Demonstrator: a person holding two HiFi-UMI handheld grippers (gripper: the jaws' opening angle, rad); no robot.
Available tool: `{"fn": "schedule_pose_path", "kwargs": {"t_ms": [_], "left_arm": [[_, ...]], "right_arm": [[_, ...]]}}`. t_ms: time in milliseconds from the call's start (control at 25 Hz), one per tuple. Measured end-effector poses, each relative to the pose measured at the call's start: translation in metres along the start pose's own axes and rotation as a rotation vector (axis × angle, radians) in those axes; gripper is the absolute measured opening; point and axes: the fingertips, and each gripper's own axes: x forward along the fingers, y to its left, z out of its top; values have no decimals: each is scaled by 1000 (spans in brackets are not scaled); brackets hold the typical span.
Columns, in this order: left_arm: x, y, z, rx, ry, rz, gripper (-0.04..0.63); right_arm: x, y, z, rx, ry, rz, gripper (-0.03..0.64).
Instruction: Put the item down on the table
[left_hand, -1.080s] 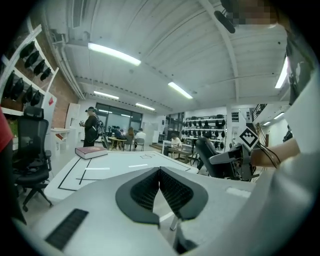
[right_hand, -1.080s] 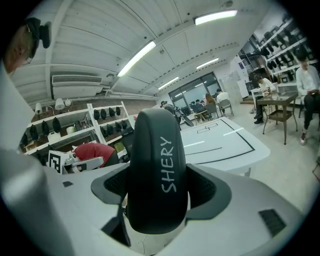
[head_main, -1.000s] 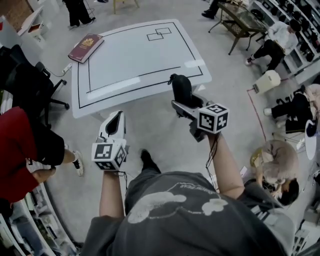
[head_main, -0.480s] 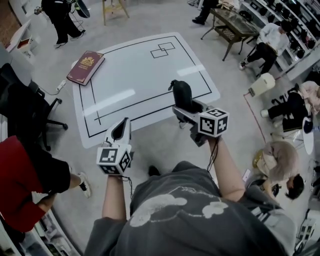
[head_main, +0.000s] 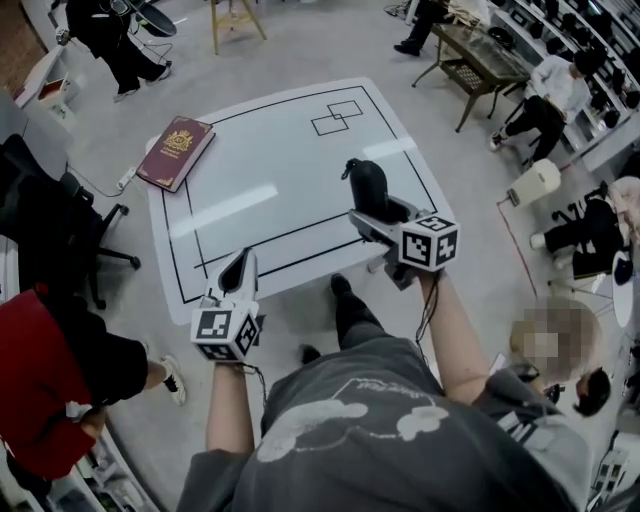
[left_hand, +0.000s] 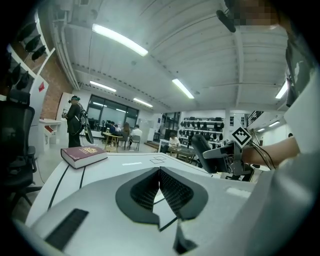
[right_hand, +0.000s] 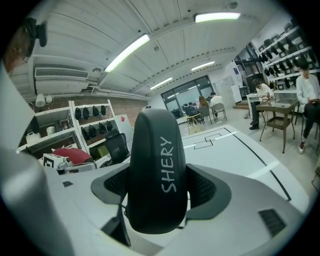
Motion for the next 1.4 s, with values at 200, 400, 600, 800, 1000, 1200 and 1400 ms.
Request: {"fn": "schedule_pose_path", "kwargs": {"t_ms": [200,400,600,800,1000,1200,1400], "left_arm": [[38,21,13,15,11,68,3],[79,31,27,25,31,124,3],[118,40,42,20,38,170,3],[152,41,65,28,31,213,3],[186,44,88,66,29,241,3],[217,57,100,57,39,255,3],[247,73,113,67,39,286,3]], "right_arm": [[45,-33,28,-22,15,55,330],[88,-74,54,-41,56,98,330],[120,-108,82,-74,92,130,330],[143,-139,111,-153,139,161,330],[170,-172,139,-300,194,165,330],[210,-205,159,-544,274,155,330],[248,-233,171,-733,367,193,330]]}}
